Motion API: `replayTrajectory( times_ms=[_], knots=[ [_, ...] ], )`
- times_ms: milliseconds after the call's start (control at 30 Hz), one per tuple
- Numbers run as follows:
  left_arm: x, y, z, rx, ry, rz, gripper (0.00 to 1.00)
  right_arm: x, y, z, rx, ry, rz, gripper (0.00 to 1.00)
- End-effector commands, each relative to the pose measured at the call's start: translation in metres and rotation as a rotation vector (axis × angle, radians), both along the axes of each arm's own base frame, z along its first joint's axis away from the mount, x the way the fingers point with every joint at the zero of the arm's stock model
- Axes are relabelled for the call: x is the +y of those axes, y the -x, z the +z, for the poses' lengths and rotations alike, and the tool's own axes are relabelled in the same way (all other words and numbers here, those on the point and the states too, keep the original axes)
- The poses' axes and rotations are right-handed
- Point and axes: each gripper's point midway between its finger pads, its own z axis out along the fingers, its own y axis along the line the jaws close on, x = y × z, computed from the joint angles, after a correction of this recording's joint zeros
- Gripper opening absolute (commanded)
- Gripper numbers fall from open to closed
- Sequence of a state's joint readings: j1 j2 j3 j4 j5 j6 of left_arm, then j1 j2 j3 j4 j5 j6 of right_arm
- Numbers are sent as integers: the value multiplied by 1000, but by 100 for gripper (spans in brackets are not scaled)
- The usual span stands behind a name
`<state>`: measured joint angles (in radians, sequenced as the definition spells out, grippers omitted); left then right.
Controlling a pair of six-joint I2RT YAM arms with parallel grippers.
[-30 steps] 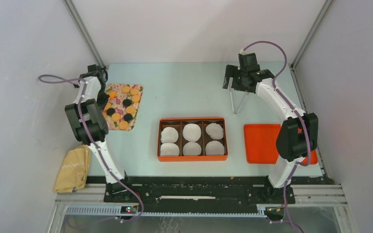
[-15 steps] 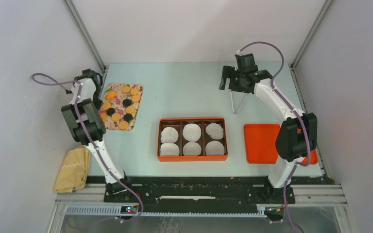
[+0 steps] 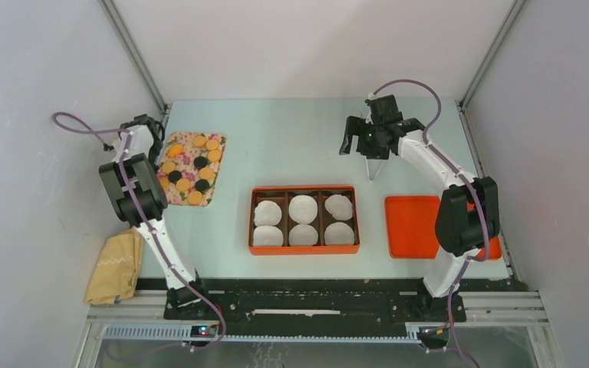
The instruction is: Pack the cookies
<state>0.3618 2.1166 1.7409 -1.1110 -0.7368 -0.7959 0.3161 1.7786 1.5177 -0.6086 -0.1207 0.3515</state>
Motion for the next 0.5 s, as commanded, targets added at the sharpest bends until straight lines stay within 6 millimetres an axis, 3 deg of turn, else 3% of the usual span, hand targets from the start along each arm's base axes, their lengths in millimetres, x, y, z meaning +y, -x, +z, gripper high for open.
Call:
replayTrajectory(
  times_ms=[0,167,467],
  knots=[
    [2,3,-7,46,23,-28,0,8,11,23,-43,-67,15,100],
    [2,11,12,236,-125,-59,0,12,21,14,-14,-85,31,100],
    [-2,26,-16,408,-101,-86,0,15,28,13,3,-93,48,100]
  ],
)
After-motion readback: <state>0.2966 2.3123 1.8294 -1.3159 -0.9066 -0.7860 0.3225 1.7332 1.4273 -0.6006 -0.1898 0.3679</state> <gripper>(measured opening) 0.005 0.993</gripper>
